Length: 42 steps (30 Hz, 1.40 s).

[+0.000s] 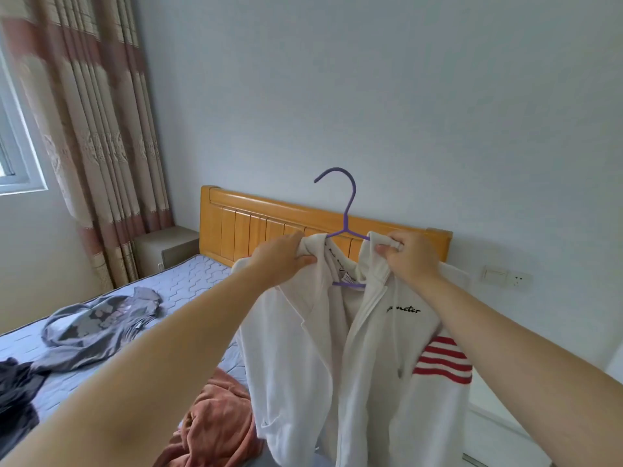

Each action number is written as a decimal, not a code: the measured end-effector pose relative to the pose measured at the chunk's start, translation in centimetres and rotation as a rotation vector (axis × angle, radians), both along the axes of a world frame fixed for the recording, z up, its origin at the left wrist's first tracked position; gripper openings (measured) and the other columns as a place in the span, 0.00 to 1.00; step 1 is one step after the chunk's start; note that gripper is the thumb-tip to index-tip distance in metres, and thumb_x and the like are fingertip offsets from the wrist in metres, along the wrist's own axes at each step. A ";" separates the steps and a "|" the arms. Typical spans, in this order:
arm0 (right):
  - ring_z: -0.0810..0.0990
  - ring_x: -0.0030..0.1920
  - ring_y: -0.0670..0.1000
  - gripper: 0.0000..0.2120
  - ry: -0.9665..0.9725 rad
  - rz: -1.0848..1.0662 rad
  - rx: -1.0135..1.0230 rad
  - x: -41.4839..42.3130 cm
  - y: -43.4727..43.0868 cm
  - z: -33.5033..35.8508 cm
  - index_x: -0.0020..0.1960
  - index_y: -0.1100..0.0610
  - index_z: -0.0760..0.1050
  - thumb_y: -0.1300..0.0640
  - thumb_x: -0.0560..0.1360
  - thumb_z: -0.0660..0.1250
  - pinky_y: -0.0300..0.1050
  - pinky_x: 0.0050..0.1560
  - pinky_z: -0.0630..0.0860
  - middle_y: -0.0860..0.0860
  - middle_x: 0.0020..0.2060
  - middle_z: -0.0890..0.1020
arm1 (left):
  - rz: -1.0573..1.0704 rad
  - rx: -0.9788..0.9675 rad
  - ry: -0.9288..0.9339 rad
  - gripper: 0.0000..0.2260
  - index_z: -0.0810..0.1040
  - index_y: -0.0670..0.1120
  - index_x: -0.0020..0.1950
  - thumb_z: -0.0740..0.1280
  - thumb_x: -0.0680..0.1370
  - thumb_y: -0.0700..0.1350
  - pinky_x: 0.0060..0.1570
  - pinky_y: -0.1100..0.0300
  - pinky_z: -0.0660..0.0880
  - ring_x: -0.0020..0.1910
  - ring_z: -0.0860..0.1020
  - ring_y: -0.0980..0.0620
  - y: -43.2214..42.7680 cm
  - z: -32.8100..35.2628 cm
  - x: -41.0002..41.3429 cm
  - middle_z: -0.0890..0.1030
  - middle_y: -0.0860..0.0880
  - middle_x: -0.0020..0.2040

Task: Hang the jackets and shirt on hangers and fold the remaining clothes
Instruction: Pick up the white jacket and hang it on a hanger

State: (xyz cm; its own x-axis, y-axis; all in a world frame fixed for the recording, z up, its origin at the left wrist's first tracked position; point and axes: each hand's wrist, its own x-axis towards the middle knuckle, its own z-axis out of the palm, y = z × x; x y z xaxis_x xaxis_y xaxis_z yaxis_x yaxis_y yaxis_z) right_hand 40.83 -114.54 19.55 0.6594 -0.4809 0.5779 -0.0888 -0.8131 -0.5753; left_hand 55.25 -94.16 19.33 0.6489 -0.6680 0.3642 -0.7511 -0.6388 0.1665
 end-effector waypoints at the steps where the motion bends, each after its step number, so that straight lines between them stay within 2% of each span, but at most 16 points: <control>1: 0.76 0.36 0.53 0.06 -0.022 0.006 -0.007 -0.2 0.0 0.1 0.38 0.57 0.79 0.56 0.73 0.70 0.48 0.38 0.71 0.51 0.31 0.78 | 0.012 0.025 0.028 0.18 0.70 0.51 0.59 0.61 0.77 0.62 0.42 0.56 0.72 0.45 0.76 0.50 0.2 0.2 0.3 0.79 0.49 0.52; 8: 0.75 0.36 0.53 0.11 0.082 0.050 -0.025 -0.8 -2.0 0.3 0.38 0.62 0.77 0.54 0.73 0.71 0.47 0.39 0.68 0.50 0.30 0.76 | 0.218 0.027 0.104 0.23 0.71 0.48 0.36 0.63 0.72 0.68 0.31 0.60 0.67 0.32 0.73 0.53 0.6 0.6 0.6 0.74 0.51 0.33; 12: 0.80 0.45 0.53 0.32 0.545 0.379 0.788 -2.4 -3.5 1.7 0.45 0.65 0.82 0.38 0.79 0.54 0.45 0.48 0.75 0.56 0.41 0.83 | 0.144 -0.158 0.029 0.17 0.69 0.47 0.32 0.63 0.77 0.54 0.32 0.59 0.66 0.31 0.71 0.51 0.4 -0.9 0.0 0.71 0.52 0.28; 13: 0.81 0.47 0.53 0.36 0.692 0.381 0.858 -2.8 -3.6 1.9 0.47 0.63 0.82 0.35 0.79 0.48 0.44 0.51 0.74 0.56 0.45 0.84 | 0.119 -0.194 0.015 0.16 0.69 0.47 0.31 0.63 0.77 0.51 0.32 0.59 0.66 0.30 0.70 0.52 0.3 -1.2 0.0 0.70 0.53 0.28; 14: 0.80 0.49 0.51 0.35 0.821 0.359 0.838 -2.9 -3.6 2.0 0.51 0.59 0.82 0.34 0.79 0.46 0.43 0.53 0.73 0.53 0.48 0.83 | 0.096 -0.229 0.016 0.15 0.69 0.47 0.31 0.63 0.77 0.50 0.32 0.59 0.65 0.30 0.69 0.52 0.2 -1.4 -0.1 0.70 0.53 0.27; 17: 0.77 0.48 0.45 0.13 1.007 0.310 0.670 -3.4 -1.8 2.2 0.56 0.48 0.73 0.42 0.79 0.57 0.43 0.54 0.74 0.43 0.50 0.77 | 0.046 -0.305 0.055 0.15 0.70 0.47 0.30 0.65 0.76 0.49 0.31 0.60 0.64 0.28 0.67 0.54 -0.2 -1.6 -0.2 0.70 0.53 0.27; 20: 0.77 0.42 0.47 0.03 1.110 0.310 0.533 -3.2 -0.6 1.8 0.48 0.54 0.75 0.57 0.79 0.63 0.39 0.40 0.75 0.49 0.43 0.78 | 0.006 -0.330 0.080 0.15 0.71 0.46 0.30 0.67 0.75 0.48 0.30 0.61 0.63 0.28 0.66 0.56 -0.5 -1.8 -0.2 0.70 0.53 0.27; 22: 0.81 0.41 0.50 0.02 1.020 0.319 0.472 -2.4 -0.5 1.7 0.45 0.60 0.79 0.63 0.75 0.67 0.43 0.39 0.78 0.53 0.41 0.81 | -0.012 -0.349 0.120 0.13 0.75 0.42 0.33 0.68 0.75 0.46 0.32 0.61 0.65 0.29 0.67 0.55 -0.4 -2.1 0.2 0.72 0.51 0.28; 25: 0.77 0.29 0.49 0.05 0.523 0.096 0.557 -1.3 -3.0 1.7 0.37 0.59 0.76 0.66 0.71 0.68 0.38 0.30 0.73 0.54 0.32 0.78 | -0.015 -0.385 0.171 0.13 0.78 0.40 0.34 0.69 0.74 0.47 0.33 0.59 0.68 0.31 0.70 0.53 0.4 -2.6 0.9 0.74 0.50 0.29; 26: 0.75 0.26 0.49 0.07 0.522 0.024 0.520 -1.3 -3.8 1.7 0.36 0.58 0.74 0.65 0.71 0.67 0.36 0.27 0.70 0.54 0.30 0.75 | -0.015 -0.420 0.189 0.13 0.78 0.40 0.34 0.70 0.74 0.48 0.34 0.57 0.69 0.32 0.71 0.52 0.7 -2.7 1.0 0.76 0.49 0.29; 30: 0.81 0.43 0.55 0.10 1.397 -0.018 -0.019 -1.4 -4.9 0.8 0.51 0.61 0.79 0.55 0.75 0.66 0.44 0.39 0.78 0.55 0.44 0.81 | -0.009 -0.529 0.225 0.15 0.80 0.39 0.37 0.72 0.73 0.51 0.34 0.54 0.73 0.32 0.73 0.51 1.0 -2.7 0.8 0.79 0.45 0.32; 32: 0.80 0.45 0.52 0.10 1.256 0.114 -0.077 -0.5 -3.8 1.0 0.52 0.58 0.79 0.52 0.77 0.65 0.48 0.47 0.79 0.53 0.46 0.81 | -0.025 -0.529 0.239 0.16 0.79 0.38 0.35 0.72 0.73 0.50 0.33 0.56 0.70 0.32 0.71 0.51 0.6 -2.4 0.6 0.77 0.47 0.30; 34: 0.81 0.46 0.49 0.16 1.050 0.335 0.170 0.1 -2.0 1.3 0.55 0.57 0.79 0.46 0.79 0.61 0.47 0.50 0.79 0.53 0.50 0.83 | -0.042 -0.503 0.247 0.16 0.78 0.37 0.35 0.72 0.73 0.49 0.33 0.57 0.67 0.31 0.69 0.52 0.1 -2.0 0.2 0.74 0.48 0.29; 37: 0.83 0.50 0.49 0.18 1.080 0.597 0.438 -0.2 0.1 1.0 0.58 0.59 0.78 0.46 0.79 0.60 0.47 0.55 0.79 0.52 0.52 0.84 | -0.061 -0.412 0.235 0.15 0.74 0.43 0.30 0.71 0.73 0.48 0.30 0.63 0.63 0.29 0.67 0.55 -0.4 -1.7 -0.4 0.71 0.52 0.27; 40: 0.82 0.39 0.45 0.08 1.111 0.669 0.276 -0.4 0.6 1.6 0.45 0.57 0.79 0.57 0.79 0.63 0.42 0.46 0.79 0.46 0.38 0.83 | -0.067 -0.367 0.228 0.17 0.69 0.47 0.27 0.71 0.73 0.48 0.29 0.63 0.61 0.28 0.65 0.55 -0.4 -1.7 -0.5 0.69 0.53 0.26; 42: 0.74 0.31 0.44 0.15 1.040 0.609 0.225 -0.1 0.0 3.0 0.34 0.56 0.74 0.61 0.79 0.63 0.37 0.37 0.74 0.44 0.28 0.76 | -0.083 -0.369 0.252 0.16 0.71 0.45 0.28 0.72 0.72 0.49 0.30 0.62 0.63 0.29 0.66 0.54 -0.3 -2.1 -0.5 0.69 0.52 0.26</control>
